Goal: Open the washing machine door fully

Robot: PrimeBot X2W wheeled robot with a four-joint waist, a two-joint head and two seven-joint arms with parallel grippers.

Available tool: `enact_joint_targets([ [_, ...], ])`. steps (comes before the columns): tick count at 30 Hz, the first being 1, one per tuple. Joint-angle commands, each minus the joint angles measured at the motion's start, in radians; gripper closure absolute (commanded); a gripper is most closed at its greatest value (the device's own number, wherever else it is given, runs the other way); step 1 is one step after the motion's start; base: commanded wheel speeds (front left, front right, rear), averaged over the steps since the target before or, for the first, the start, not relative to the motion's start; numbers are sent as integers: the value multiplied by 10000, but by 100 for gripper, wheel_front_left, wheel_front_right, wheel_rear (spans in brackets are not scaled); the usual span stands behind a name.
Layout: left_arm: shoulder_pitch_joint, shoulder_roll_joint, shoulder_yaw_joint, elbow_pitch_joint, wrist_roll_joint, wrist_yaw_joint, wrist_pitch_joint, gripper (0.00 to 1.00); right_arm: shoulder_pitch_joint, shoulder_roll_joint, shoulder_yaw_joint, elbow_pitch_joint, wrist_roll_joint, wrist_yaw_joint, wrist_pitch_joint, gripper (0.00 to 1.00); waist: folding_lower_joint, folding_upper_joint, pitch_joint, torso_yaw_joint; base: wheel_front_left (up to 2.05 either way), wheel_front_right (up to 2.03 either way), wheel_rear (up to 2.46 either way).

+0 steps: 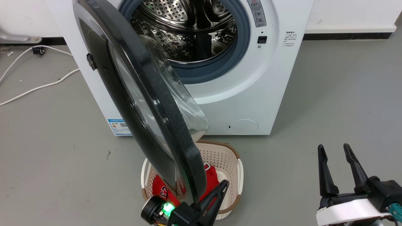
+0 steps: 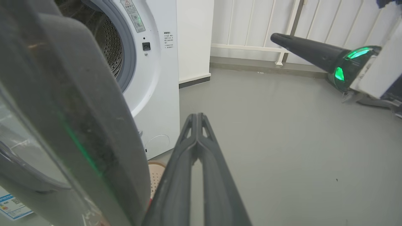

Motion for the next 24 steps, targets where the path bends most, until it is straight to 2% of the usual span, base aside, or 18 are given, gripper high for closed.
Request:
enact_joint_targets([
  [1, -193, -61, 17, 70, -12, 59, -68, 100, 35, 15, 21, 35, 37, -2, -19, 0, 0, -1, 2, -14, 0, 0, 0],
  [8, -1005, -512, 37, 936, -228, 337, -174, 100, -2, 15, 114, 126, 171, -2, -19, 0, 0, -1, 56, -155, 0, 0, 0],
  [14, -1383, -659, 64, 1396, -551, 974, -214, 100, -51, 15, 192, 207, 319, -2, -19, 0, 0, -1, 146, -249, 0, 0, 0],
  [18, -1425, -658, 191, 1473, -733, 1383, -230, 100, -111, 15, 215, 271, 379, -2, -19, 0, 0, -1, 192, -249, 0, 0, 0],
  [24, -1161, -637, 479, 1101, -814, 1719, -243, 100, -111, 15, 212, 339, 474, -2, -19, 0, 0, -1, 212, -94, 0, 0, 0],
])
